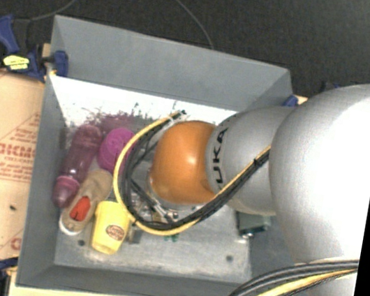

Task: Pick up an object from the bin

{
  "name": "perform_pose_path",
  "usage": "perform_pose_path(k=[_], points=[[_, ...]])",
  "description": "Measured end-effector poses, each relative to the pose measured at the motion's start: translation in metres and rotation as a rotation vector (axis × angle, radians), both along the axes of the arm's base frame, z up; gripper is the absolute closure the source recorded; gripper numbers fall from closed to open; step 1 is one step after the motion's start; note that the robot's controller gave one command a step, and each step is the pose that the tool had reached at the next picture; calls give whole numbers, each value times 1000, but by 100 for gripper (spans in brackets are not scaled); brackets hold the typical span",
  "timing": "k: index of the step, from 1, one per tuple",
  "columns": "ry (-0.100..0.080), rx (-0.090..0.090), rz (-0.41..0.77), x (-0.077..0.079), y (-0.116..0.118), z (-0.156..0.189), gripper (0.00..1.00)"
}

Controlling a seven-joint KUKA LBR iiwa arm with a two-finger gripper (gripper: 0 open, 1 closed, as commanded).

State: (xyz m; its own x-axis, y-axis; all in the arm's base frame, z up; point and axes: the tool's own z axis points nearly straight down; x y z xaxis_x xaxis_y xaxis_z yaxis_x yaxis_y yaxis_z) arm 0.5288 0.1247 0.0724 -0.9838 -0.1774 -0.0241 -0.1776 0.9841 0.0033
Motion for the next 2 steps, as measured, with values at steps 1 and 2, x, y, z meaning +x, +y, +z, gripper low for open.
perform_pose_path(k=[1, 2], points=[[0, 0, 0, 0, 0, 0, 100], [-7, 2, 8, 1, -13, 0, 100]])
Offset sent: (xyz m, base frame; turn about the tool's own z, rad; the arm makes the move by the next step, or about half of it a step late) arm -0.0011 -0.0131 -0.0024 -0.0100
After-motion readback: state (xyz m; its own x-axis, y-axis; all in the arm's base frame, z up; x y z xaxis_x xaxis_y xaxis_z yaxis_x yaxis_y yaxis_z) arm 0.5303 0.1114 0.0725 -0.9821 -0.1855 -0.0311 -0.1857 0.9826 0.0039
